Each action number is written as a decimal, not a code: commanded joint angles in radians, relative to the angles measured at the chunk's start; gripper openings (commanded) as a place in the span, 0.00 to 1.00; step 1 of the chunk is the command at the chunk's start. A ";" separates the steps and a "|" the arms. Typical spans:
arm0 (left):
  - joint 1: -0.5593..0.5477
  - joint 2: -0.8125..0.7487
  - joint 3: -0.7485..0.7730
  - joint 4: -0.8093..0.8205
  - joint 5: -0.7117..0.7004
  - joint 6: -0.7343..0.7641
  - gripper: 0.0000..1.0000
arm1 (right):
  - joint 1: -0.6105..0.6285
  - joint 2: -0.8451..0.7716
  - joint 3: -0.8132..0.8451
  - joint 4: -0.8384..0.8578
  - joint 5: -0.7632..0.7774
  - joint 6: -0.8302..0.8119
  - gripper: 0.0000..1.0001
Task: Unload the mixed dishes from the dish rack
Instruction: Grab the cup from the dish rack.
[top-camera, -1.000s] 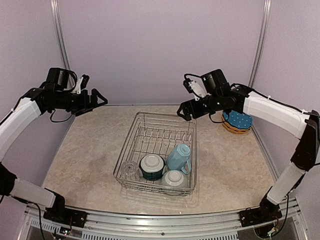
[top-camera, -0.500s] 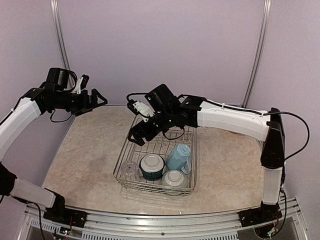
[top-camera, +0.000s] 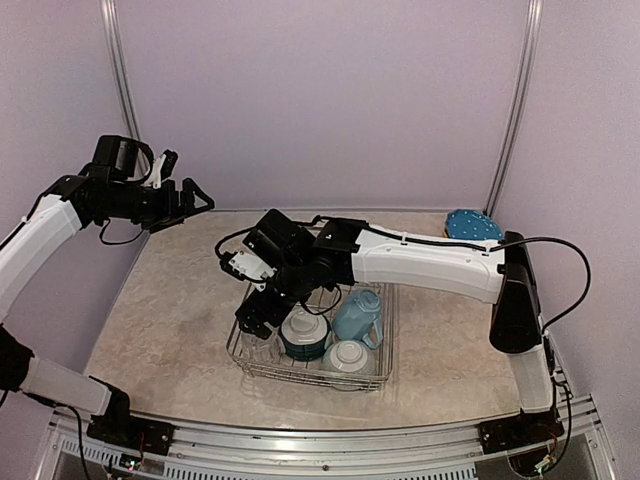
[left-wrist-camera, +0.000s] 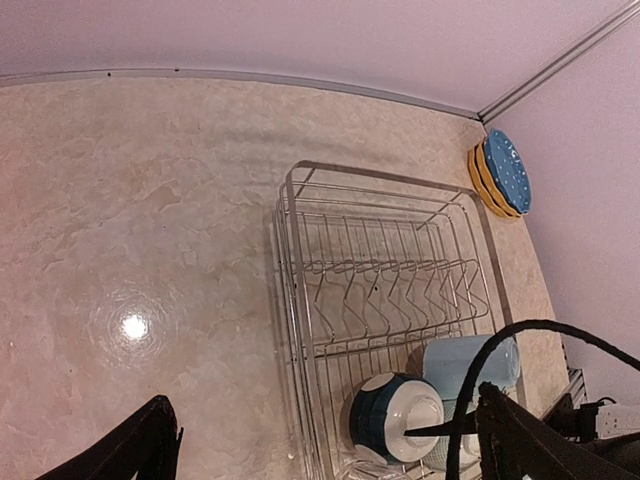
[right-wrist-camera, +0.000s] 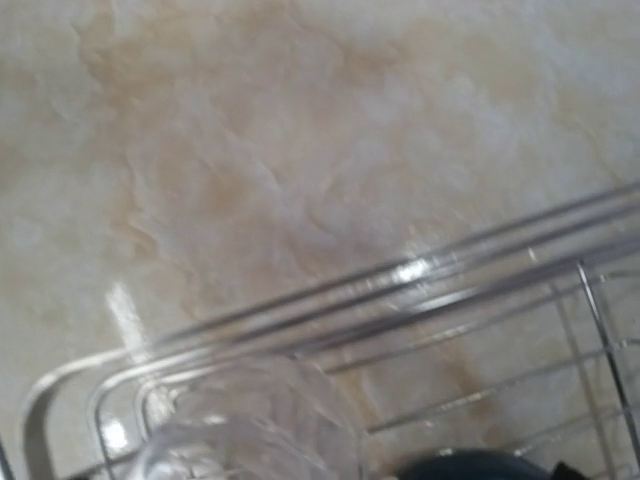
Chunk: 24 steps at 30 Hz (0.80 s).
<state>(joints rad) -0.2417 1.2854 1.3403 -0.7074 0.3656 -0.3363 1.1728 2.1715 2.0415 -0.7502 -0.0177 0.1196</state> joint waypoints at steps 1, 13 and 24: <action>0.006 0.008 0.022 -0.015 -0.010 0.002 0.99 | 0.016 0.023 -0.032 -0.042 0.038 -0.010 0.97; 0.006 0.026 0.025 -0.017 -0.003 0.000 0.99 | 0.038 0.049 -0.023 -0.003 0.019 0.000 0.99; 0.006 0.023 0.024 -0.017 -0.002 0.002 0.99 | 0.056 0.109 0.017 -0.064 0.115 0.005 0.96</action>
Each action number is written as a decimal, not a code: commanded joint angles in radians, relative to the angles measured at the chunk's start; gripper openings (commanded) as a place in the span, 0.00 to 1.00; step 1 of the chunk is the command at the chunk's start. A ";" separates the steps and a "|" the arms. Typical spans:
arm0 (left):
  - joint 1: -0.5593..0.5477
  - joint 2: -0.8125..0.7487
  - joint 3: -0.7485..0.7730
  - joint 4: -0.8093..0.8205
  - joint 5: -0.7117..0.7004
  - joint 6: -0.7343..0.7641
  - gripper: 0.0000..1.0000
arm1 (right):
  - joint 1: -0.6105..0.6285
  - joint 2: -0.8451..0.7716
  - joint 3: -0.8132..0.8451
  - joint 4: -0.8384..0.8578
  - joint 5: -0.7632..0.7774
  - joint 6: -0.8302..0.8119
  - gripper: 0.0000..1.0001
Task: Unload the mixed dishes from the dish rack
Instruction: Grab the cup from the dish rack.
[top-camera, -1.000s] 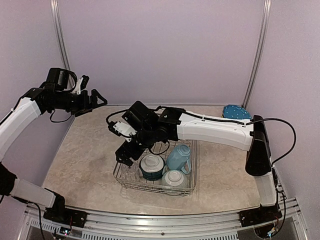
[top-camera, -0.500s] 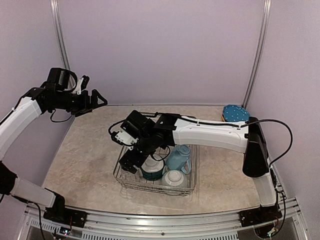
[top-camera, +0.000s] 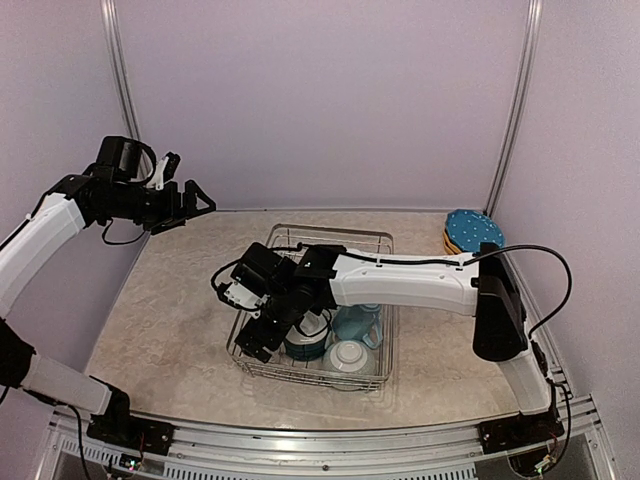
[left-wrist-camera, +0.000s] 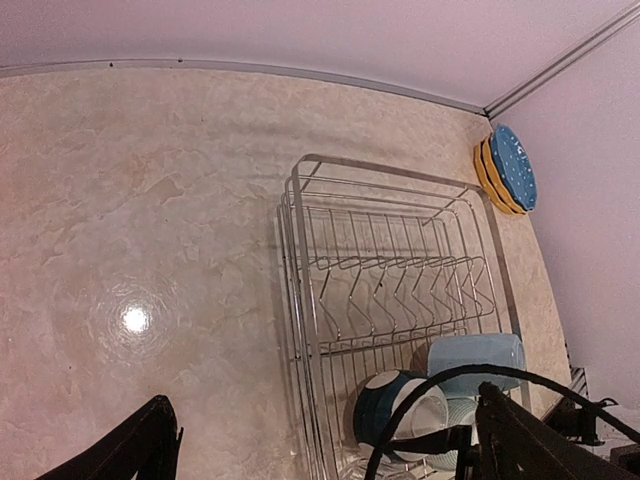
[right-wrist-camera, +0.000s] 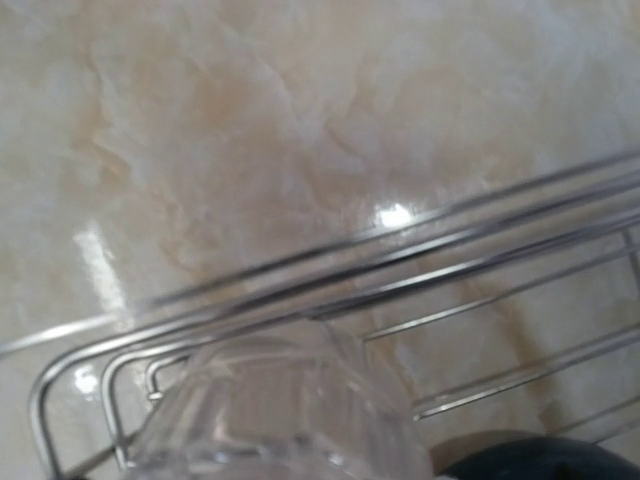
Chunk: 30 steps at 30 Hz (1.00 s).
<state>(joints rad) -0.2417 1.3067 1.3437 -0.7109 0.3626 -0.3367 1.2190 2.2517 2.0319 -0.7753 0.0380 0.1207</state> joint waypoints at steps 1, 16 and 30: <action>0.006 0.002 0.021 -0.013 0.000 0.002 0.99 | 0.010 0.030 0.027 -0.042 0.069 0.006 0.94; 0.006 0.000 0.020 -0.015 -0.003 0.002 0.99 | 0.010 -0.030 0.002 0.030 0.017 0.032 0.50; 0.005 -0.001 0.021 -0.015 -0.004 0.002 0.99 | -0.003 -0.136 -0.069 0.192 -0.013 0.057 0.24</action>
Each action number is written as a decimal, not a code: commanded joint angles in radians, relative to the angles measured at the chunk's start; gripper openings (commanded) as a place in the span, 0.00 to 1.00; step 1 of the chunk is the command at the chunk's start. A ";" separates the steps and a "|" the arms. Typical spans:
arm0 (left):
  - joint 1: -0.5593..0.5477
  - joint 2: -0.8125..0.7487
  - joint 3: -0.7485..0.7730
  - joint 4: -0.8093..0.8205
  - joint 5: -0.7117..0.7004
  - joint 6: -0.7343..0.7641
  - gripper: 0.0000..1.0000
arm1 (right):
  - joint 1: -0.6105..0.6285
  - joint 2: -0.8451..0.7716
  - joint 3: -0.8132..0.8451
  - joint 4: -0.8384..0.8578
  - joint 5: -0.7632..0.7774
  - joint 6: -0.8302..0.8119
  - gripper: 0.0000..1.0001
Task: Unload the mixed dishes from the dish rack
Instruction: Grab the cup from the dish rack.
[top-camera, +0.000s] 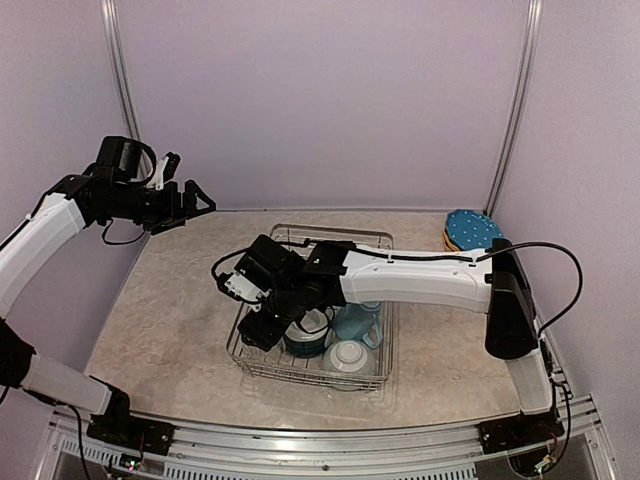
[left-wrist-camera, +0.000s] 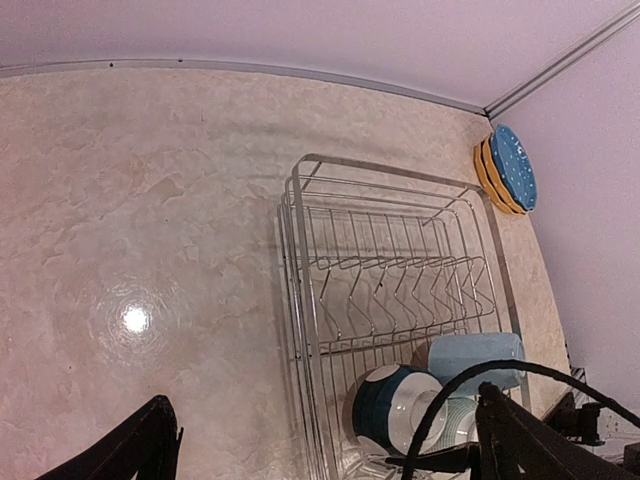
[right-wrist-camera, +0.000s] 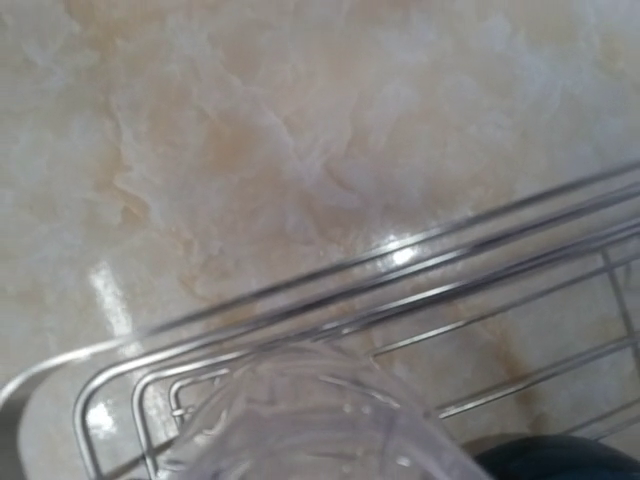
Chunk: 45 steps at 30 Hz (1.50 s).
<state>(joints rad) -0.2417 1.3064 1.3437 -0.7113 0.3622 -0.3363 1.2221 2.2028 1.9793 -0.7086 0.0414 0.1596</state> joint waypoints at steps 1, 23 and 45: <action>0.004 -0.002 0.021 -0.014 -0.004 0.002 0.99 | -0.009 -0.096 -0.024 0.135 -0.021 0.021 0.23; 0.005 -0.013 0.021 -0.013 0.001 0.005 0.99 | -0.252 -0.461 -0.621 0.746 -0.352 0.344 0.00; -0.109 0.037 -0.091 0.274 0.519 -0.199 0.98 | -0.391 -0.660 -0.980 1.287 -0.209 0.574 0.00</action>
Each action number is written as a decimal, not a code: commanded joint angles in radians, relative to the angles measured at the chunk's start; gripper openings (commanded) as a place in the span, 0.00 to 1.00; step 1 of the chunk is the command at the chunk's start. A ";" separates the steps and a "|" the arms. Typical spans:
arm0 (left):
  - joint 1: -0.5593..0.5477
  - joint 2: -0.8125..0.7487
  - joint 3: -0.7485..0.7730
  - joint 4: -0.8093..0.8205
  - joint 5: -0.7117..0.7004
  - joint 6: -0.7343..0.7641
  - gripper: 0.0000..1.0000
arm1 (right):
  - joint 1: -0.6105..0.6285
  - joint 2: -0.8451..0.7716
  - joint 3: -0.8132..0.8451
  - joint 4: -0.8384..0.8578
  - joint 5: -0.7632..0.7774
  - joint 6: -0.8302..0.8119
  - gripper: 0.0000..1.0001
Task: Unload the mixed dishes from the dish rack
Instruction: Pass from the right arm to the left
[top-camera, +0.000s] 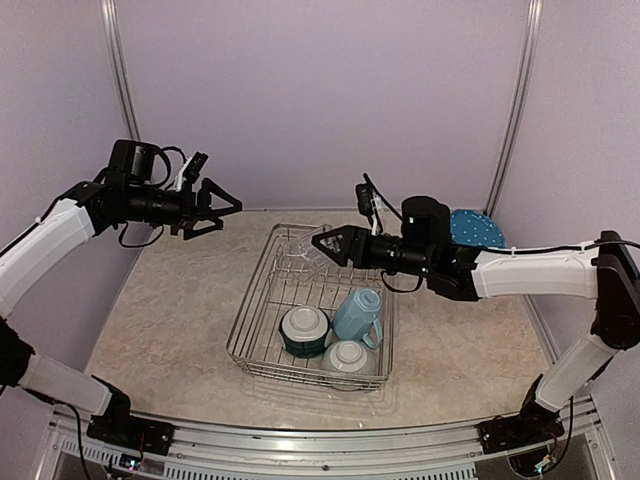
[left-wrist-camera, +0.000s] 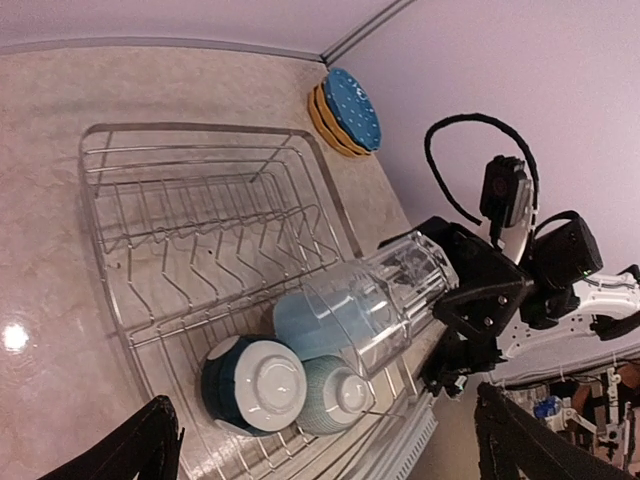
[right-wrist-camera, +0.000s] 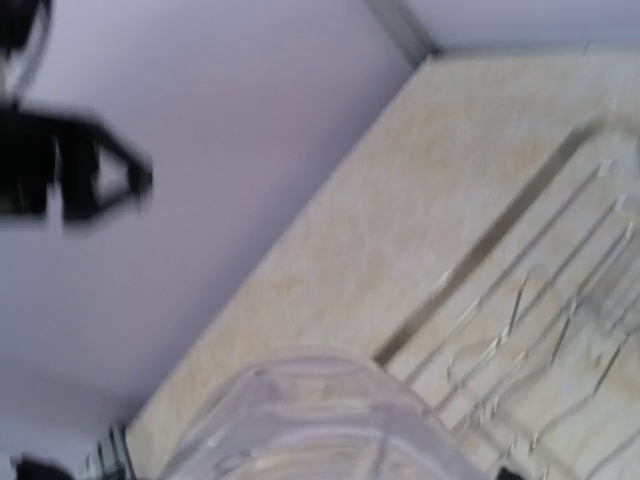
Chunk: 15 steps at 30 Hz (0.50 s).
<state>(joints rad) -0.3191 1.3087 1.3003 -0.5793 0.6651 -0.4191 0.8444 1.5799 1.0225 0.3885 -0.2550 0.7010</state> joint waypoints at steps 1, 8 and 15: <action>-0.039 0.046 -0.056 0.168 0.249 -0.139 0.98 | -0.013 -0.031 -0.024 0.230 0.090 0.038 0.00; -0.066 0.083 -0.105 0.331 0.396 -0.272 0.96 | -0.013 0.089 0.053 0.408 0.067 0.096 0.00; -0.084 0.092 -0.123 0.397 0.448 -0.324 0.89 | -0.009 0.221 0.165 0.479 -0.020 0.158 0.00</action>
<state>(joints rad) -0.3901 1.3964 1.1946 -0.2703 1.0443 -0.6930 0.8356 1.7523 1.1316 0.7536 -0.2184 0.8093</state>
